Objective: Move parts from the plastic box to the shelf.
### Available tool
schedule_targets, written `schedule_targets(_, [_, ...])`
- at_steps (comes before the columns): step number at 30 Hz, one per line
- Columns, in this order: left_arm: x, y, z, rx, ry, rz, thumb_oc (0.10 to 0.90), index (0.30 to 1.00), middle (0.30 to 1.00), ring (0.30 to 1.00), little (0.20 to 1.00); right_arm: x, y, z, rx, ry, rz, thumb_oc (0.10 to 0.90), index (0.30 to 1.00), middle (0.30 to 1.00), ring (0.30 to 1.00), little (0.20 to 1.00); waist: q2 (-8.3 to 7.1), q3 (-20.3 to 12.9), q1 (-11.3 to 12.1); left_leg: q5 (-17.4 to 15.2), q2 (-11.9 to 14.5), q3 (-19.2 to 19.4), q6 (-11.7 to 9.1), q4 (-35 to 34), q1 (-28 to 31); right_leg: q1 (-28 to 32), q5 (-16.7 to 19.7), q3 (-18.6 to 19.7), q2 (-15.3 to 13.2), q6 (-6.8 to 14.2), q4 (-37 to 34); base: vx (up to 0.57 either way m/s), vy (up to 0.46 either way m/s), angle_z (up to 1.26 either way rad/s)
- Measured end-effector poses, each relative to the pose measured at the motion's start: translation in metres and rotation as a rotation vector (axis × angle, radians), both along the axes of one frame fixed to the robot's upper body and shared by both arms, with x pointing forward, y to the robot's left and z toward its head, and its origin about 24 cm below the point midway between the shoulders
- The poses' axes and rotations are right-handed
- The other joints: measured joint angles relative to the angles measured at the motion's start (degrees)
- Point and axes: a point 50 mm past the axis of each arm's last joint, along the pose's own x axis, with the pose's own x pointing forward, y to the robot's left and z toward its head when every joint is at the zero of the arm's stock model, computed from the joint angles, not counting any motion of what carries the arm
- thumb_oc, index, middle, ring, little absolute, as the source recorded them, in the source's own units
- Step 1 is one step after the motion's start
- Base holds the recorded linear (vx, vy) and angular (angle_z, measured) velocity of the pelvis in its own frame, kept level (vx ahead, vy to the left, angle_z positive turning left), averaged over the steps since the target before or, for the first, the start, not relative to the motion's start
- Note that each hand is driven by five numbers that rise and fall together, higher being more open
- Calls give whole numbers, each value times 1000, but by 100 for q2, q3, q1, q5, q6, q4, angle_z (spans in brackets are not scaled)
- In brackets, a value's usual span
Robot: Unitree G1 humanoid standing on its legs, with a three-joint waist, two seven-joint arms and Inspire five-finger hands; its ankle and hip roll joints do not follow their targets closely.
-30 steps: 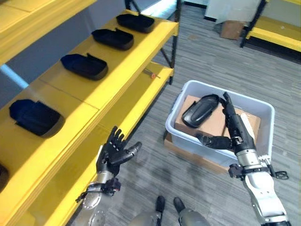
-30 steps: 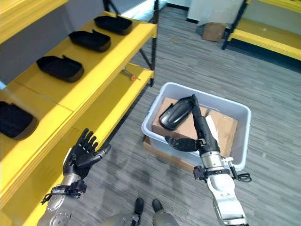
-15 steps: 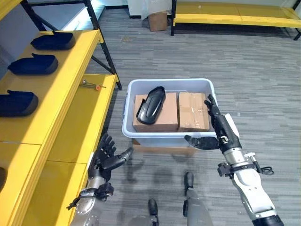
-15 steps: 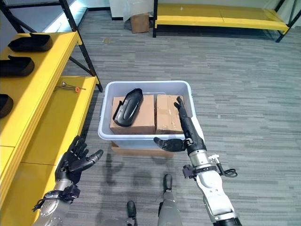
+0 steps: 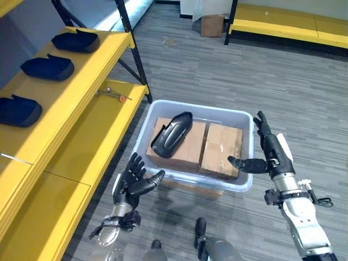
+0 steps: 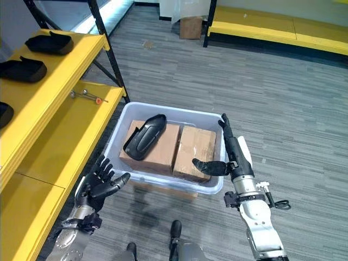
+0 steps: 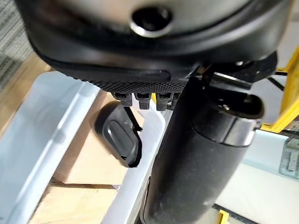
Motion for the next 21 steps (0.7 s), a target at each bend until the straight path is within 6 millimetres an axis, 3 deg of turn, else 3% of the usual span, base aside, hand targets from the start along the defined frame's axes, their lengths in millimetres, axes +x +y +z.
schedule_targets(1, [-2, 1, -2, 1, 12, 3, 900, 1000, 1000, 1000, 1000, 0, 1, 0, 1, 1, 2, 900, 1000, 1000, 1000, 1000, -44, 12, -1, -55, -100, -62, 55, 259, -368, 31, -35, 3, 4, 0, -14, 162, 57, -3])
schedule_targets(2, [-2, 2, -2, 3, 11, 4, 900, 1000, 1000, 1000, 1000, -1, 0, 0, 1, 0, 2, 900, 1000, 1000, 1000, 1000, -69, 25, -41, -114, -90, 81, 116, -1, -593, 42, -63, -13, 7, -14, -41, 187, 129, 7])
schedule_targets(4, [0, 4, -1, 6, 8, 13, 900, 1000, 1000, 1000, 1000, 0, 1, 0, 4, -1, 6, 900, 1000, 1000, 1000, 1000, -283, 143, 65, 97, 271, 287, 101, -2189, -647, 96, -49, -10, 70, 51, -101, 221, 209, -8])
schedule_targets(6, [0, 5, -7, 7, 35, 16, 900, 1000, 1000, 1000, 1000, 0, 2, -2, 16, 3, -3, 900, 1000, 1000, 1000, 1000, -278, 161, 67, 514, 738, 403, -47, -3822, -585, 229, -58, 21, 233, 118, -196, 256, 267, -13])
schedule_targets(7, [-1, 6, -10, 7, 53, 18, 900, 1000, 1000, 1000, 1000, 0, 2, -2, 17, 6, -3, 900, 1000, 1000, 1000, 1000, -246, 186, 74, 624, 912, 386, -68, -4307, -520, 343, -55, 77, 313, 112, -238, 280, 315, -20])
schedule_targets(10, [-10, 9, -20, 2, 102, 40, 900, 1000, 1000, 1000, 1000, 0, 5, -3, 19, 4, 3, 900, 1000, 1000, 1000, 1000, -196, 220, 176, 652, 806, 312, -54, -3969, -255, 680, -100, 496, 343, 159, -338, 243, 294, -76])
schedule_targets(13, [-13, 8, -20, 1, 101, 33, 900, 1000, 1000, 1000, 1000, -9, -10, -5, -14, 15, -51, 900, 1000, 1000, 1000, 1000, 42, 132, -12, 828, 458, 559, 15, -3661, 64, 995, -121, 556, 335, 120, -553, 145, 266, -35])
schedule_targets(15, [-7, 8, -13, 9, 66, 13, 900, 1000, 1000, 1000, 1000, -11, -16, -6, -25, 27, -78, 900, 1000, 1000, 1000, 1000, 126, 122, -30, 995, 417, 665, 123, -3704, 275, 982, -216, 682, 280, 250, -524, 68, 228, -20])
schedule_targets(16, [-5, 7, -13, 6, 65, 8, 900, 1000, 1000, 1000, 1000, -12, -17, -7, -36, 33, -79, 900, 1000, 1000, 1000, 1000, 211, 118, -73, 1081, 410, 794, 51, -3846, 500, 960, -330, 736, 228, 378, -381, 11, 221, -15])
schedule_targets(17, [-2, 6, -10, 7, 49, 3, 900, 1000, 1000, 1000, 1000, -12, -17, -8, -37, 35, -80, 900, 1000, 1000, 1000, 1000, 191, 120, -78, 1111, 272, 849, -28, -3921, 522, 858, -411, 753, 53, 505, -213, 2, 200, -23])
schedule_targets(20, [7, 12, 7, 57, -15, -18, 900, 1000, 1000, 1000, 1000, -4, -3, -7, -60, 29, -31, 900, 1000, 1000, 1000, 1000, 132, 144, 4, 991, -317, 1047, 247, -3842, 190, 407, -649, 760, -616, 874, 63, -21, 127, 1])
schedule_targets(21, [9, 16, 10, 78, -19, -8, 900, 1000, 1000, 1000, 1000, -4, 4, -11, -46, 40, -11, 900, 1000, 1000, 1000, 1000, 35, 199, 136, 985, -421, 1051, 277, -3838, 109, 376, -608, 756, -721, 974, -42, -35, 63, 16])
